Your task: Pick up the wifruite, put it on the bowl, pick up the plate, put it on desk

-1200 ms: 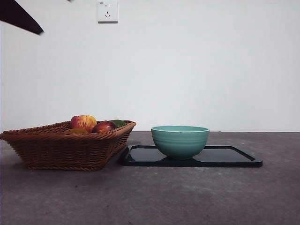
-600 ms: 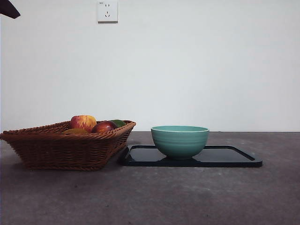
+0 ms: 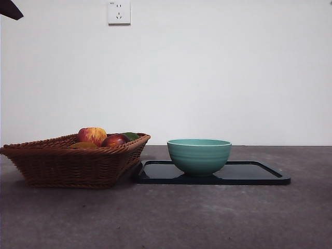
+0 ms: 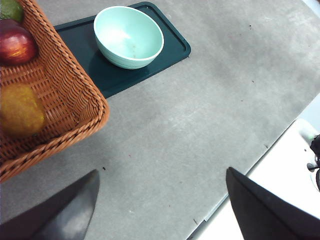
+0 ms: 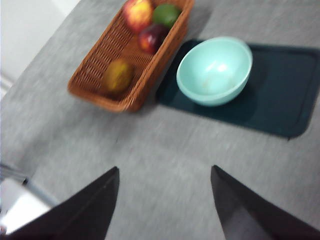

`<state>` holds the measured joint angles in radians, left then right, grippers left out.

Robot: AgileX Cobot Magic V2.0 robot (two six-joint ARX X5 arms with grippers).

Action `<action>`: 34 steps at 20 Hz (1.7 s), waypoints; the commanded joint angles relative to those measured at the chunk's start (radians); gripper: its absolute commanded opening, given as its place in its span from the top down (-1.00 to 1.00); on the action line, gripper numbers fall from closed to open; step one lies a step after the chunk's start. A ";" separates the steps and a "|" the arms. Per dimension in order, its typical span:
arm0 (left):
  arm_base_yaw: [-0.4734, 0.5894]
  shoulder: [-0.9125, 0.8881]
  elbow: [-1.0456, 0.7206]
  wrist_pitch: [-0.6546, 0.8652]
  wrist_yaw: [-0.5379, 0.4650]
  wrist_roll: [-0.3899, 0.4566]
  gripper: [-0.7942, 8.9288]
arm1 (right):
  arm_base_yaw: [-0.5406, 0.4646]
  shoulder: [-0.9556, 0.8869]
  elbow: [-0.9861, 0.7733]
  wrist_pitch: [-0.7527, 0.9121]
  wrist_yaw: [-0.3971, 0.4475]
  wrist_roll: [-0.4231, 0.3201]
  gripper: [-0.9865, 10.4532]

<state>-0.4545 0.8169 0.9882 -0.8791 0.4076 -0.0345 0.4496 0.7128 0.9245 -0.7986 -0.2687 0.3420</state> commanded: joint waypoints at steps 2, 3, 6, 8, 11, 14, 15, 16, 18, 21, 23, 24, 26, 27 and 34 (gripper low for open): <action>-0.005 0.006 0.019 0.011 0.006 0.024 0.01 | -0.007 0.209 0.136 0.017 0.066 -0.032 0.31; -0.005 0.006 0.019 0.011 0.006 0.024 0.01 | -0.013 0.276 0.179 0.017 0.066 -0.047 0.30; -0.005 0.006 0.019 0.011 0.006 0.024 0.01 | -0.035 0.462 0.298 0.017 0.087 -0.093 0.30; -0.005 0.006 0.019 0.011 0.006 0.028 0.01 | -0.058 0.572 0.366 0.017 0.091 -0.116 0.30; -0.005 0.006 0.019 0.011 0.006 0.028 0.01 | -0.090 0.716 0.446 0.025 0.090 -0.135 0.30; -0.005 0.006 0.019 0.011 0.006 0.027 0.01 | -0.106 0.824 0.472 0.072 0.087 -0.138 0.30; -0.005 0.006 0.019 0.011 0.006 0.028 0.01 | -0.106 0.857 0.472 0.092 0.087 -0.140 0.30; -0.005 0.006 0.019 0.011 0.006 0.027 0.01 | -0.106 0.888 0.472 0.109 0.087 -0.141 0.30; -0.005 0.006 0.019 0.011 0.006 0.027 0.01 | -0.106 0.950 0.472 0.142 0.087 -0.141 0.30; -0.005 0.006 0.019 0.010 0.006 0.027 0.01 | -0.105 1.037 0.472 0.177 0.088 -0.140 0.30; -0.005 0.006 0.019 0.010 0.006 0.027 0.01 | -0.105 1.089 0.472 0.189 0.087 -0.140 0.30; -0.005 0.006 0.019 0.009 0.006 0.027 0.01 | -0.105 1.114 0.472 0.196 0.087 -0.140 0.30; -0.005 0.006 0.019 0.009 0.005 0.027 0.01 | -0.105 1.152 0.472 0.208 0.087 -0.140 0.31; -0.005 0.006 0.019 0.009 0.006 0.027 0.01 | -0.104 1.168 0.472 0.215 0.087 -0.140 0.31; -0.005 0.006 0.019 0.006 0.006 0.027 0.01 | -0.102 1.199 0.471 0.262 0.089 -0.145 0.78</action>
<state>-0.4545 0.8173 0.9882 -0.8810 0.4080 -0.0162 0.3401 1.8885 1.3739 -0.5434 -0.1822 0.2089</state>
